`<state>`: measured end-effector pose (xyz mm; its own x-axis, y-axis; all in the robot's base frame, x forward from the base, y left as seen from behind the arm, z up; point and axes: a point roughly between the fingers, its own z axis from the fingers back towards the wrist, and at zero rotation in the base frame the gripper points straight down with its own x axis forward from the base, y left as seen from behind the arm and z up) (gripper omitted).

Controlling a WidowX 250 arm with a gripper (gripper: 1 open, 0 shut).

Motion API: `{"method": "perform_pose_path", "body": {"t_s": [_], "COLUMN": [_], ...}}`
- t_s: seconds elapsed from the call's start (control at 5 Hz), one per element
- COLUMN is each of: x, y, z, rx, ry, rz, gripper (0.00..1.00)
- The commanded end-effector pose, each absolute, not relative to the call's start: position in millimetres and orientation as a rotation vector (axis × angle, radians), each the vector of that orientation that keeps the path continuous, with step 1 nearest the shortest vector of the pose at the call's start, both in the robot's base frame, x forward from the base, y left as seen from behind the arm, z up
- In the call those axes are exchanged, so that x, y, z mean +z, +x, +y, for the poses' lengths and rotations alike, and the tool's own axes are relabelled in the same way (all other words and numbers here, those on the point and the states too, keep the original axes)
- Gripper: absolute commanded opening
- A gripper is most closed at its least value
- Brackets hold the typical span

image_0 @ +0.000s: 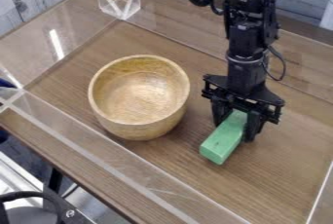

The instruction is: Remove the green block from inside the brown bowl and put it on the table

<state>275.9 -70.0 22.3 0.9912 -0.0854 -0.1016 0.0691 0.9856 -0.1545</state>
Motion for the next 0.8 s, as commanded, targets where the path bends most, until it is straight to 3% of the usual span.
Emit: {"method": "perform_pose_path", "body": {"t_s": [0.0, 0.6], "x": [26.1, 22.9], "y": [279.2, 277.7], "z": [-70.1, -67.4], "rx": [-0.094, -0.104], "ry": [-0.149, -0.143], "rz": [0.089, 0.101], "gripper": [0.00, 0.00]}}
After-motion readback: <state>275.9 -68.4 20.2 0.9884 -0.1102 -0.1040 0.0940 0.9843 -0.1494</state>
